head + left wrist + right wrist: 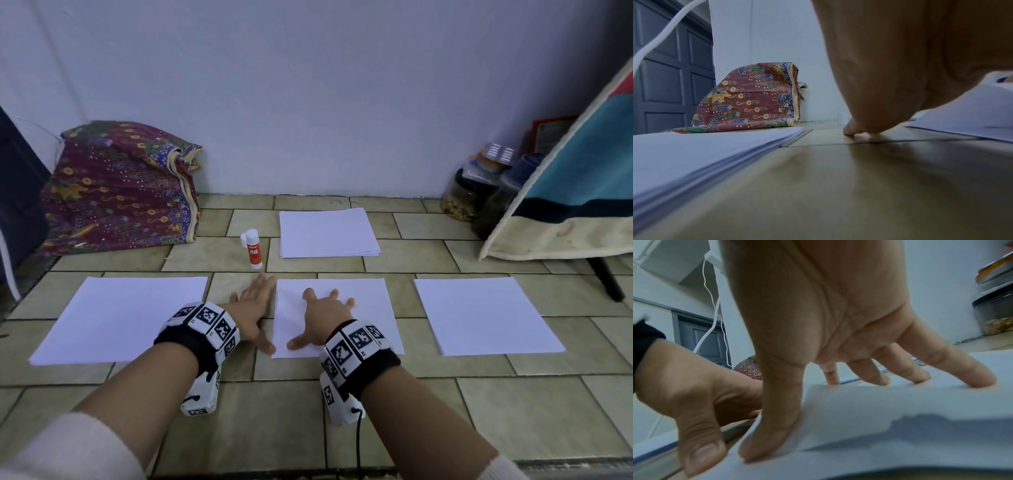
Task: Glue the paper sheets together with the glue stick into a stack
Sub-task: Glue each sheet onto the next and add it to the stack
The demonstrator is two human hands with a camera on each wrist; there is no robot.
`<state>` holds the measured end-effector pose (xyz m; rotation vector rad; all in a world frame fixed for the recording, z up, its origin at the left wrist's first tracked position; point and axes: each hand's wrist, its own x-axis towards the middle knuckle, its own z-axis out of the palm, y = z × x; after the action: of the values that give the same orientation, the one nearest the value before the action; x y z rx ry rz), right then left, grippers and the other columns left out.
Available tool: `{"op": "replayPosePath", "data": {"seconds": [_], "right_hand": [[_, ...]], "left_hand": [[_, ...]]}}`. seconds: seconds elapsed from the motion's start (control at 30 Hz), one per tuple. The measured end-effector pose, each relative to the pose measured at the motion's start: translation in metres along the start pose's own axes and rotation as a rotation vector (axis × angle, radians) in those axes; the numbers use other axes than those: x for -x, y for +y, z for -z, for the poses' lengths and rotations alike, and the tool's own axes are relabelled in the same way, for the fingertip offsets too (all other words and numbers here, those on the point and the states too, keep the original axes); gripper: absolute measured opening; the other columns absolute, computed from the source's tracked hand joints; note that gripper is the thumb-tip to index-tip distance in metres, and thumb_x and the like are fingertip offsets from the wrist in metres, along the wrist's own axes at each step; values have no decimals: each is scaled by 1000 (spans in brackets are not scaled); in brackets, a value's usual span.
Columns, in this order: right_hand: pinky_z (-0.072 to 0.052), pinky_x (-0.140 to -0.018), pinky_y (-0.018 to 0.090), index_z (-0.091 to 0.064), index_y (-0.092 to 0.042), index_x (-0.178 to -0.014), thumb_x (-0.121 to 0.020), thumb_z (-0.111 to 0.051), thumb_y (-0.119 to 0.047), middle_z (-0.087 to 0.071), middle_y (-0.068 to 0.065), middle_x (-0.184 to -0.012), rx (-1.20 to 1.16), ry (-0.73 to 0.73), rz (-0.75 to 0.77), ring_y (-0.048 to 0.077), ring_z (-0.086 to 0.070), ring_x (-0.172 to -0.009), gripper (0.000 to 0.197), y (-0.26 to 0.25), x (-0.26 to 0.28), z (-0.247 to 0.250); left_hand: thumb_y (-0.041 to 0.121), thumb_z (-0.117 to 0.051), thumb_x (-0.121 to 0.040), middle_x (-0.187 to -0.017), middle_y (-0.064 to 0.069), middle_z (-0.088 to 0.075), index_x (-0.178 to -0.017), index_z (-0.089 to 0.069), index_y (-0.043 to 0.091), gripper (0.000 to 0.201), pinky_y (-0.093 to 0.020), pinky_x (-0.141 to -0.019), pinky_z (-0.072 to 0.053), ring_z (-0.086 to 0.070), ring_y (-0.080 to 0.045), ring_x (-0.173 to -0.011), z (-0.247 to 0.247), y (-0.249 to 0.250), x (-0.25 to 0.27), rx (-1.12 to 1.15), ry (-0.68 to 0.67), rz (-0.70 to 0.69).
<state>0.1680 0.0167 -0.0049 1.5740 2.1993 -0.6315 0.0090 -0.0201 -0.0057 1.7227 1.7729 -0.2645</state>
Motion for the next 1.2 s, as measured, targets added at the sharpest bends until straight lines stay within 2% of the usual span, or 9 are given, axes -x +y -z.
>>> {"op": "replayPosePath", "data": {"seconds": [0.07, 0.2, 0.33, 0.67, 0.8, 0.87, 0.97, 1.1, 1.2], "right_hand": [[-20, -106, 69, -8, -24, -147, -61, -76, -64, -27, 25, -150, -4, -24, -15, 45, -3, -143, 117, -2, -2, -2], [-13, -111, 63, -16, -17, -147, -69, -74, -61, -40, 22, -143, 41, 8, 58, 38, -8, -144, 107, 2, 9, 7], [-11, -113, 60, -20, -16, -146, -70, -73, -61, -43, 20, -142, 38, 22, 92, 36, -11, -145, 103, 5, 18, 11], [-8, -114, 60, -19, -16, -148, -70, -72, -63, -40, 20, -145, 41, 0, 112, 36, -11, -145, 105, 4, 25, 15], [-12, -115, 57, -21, -18, -149, -77, -58, -70, -35, 19, -148, 19, -27, 95, 33, -16, -145, 96, 4, 27, 21], [-17, -115, 54, -23, -21, -149, -85, -50, -67, -35, 19, -148, 8, -41, 70, 33, -23, -143, 83, 4, 26, 24], [-22, -113, 51, -25, -22, -147, -91, -55, -50, -39, 19, -142, 33, -37, 57, 33, -33, -136, 69, 3, 26, 26], [-20, -113, 54, -23, -19, -145, -87, -64, -41, -44, 18, -136, 78, -9, 66, 33, -35, -133, 75, 2, 27, 20], [-16, -113, 57, -19, -17, -146, -87, -64, -41, -42, 21, -139, 96, -6, 64, 36, -27, -138, 77, 1, 25, 16]], "left_hand": [[42, -82, -70, -153, -5, 35, -146, 30, 13, 138, -45, -117, 8, 22, -22, -145, 0, 0, 0, -6, -2, 18], [45, -79, -73, -152, -7, 37, -146, 28, 8, 135, -43, -117, 7, 22, -22, -145, 2, 1, -1, -41, -26, 39], [47, -79, -72, -152, -9, 37, -148, 25, 8, 135, -44, -118, 6, 23, -23, -145, 2, 1, -3, -51, -34, 44], [49, -79, -71, -152, -9, 37, -148, 25, 8, 136, -46, -118, 6, 25, -23, -144, 3, 0, -4, -86, -40, 45], [49, -78, -72, -152, -8, 36, -147, 27, 7, 135, -46, -117, 6, 27, -21, -143, 4, -1, -2, -101, -63, 36], [48, -78, -73, -152, -8, 36, -147, 27, 7, 134, -46, -118, 6, 27, -21, -143, 5, -1, 0, -106, -80, 31], [40, -72, -83, -155, -8, 32, -148, 23, 7, 120, -42, -120, 4, 22, -21, -145, 10, -2, 2, -65, -79, 26], [38, -57, -93, -159, -7, 22, -152, 13, 9, 96, -42, -121, -3, 13, -22, -148, 15, 1, -1, 37, -20, 42], [52, -65, -84, -160, -7, 19, -154, 7, 16, 107, -51, -119, -6, 11, -25, -148, 12, 7, -1, 54, 16, 47]]}}
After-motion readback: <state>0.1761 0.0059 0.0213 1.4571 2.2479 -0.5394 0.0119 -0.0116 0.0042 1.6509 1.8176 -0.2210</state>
